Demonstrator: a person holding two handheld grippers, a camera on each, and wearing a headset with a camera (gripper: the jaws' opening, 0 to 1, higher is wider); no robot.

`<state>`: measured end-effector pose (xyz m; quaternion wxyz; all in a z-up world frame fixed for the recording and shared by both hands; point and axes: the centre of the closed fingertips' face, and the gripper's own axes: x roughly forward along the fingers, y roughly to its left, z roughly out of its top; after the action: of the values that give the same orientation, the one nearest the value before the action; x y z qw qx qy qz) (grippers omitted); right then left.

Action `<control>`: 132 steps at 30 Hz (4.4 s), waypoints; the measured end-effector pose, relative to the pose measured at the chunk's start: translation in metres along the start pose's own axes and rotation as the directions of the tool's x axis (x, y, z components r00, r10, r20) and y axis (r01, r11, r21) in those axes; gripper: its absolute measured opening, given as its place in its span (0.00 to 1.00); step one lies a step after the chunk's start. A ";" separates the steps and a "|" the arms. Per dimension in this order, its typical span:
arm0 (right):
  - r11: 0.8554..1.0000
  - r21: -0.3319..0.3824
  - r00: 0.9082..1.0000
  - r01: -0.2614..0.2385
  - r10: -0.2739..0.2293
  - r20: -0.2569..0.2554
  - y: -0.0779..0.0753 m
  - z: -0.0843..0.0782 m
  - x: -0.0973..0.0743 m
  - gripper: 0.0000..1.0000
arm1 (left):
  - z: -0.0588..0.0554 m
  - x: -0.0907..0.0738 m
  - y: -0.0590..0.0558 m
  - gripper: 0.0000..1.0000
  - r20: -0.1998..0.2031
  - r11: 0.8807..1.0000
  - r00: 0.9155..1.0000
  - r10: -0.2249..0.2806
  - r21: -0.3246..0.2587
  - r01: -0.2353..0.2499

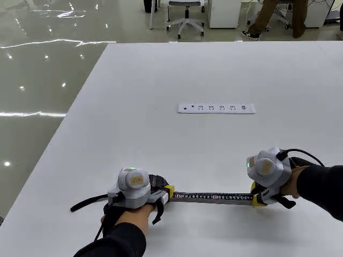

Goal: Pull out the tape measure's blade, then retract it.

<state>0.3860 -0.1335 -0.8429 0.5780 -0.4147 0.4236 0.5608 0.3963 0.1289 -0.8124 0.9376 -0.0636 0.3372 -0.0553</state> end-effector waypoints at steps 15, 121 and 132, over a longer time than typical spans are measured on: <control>1.000 0.012 0.999 -0.009 0.008 0.031 0.003 0.017 0.005 0.11 | 0.000 0.000 0.000 0.61 -0.003 1.000 1.000 -0.003 -0.003 0.003; 1.000 0.009 0.987 -0.008 0.007 0.160 0.007 0.094 0.030 0.10 | 0.000 0.000 -0.001 0.62 -0.002 0.999 1.000 -0.022 -0.033 0.022; 1.000 0.019 0.984 -0.006 0.003 0.178 0.006 0.105 0.035 0.10 | -0.001 0.001 -0.001 0.62 -0.003 0.999 1.000 -0.029 -0.039 0.029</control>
<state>0.3832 -0.0223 -0.8448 0.6162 -0.3564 0.3767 0.5927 0.3965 0.1277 -0.8136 0.9347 -0.0866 0.3390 -0.0624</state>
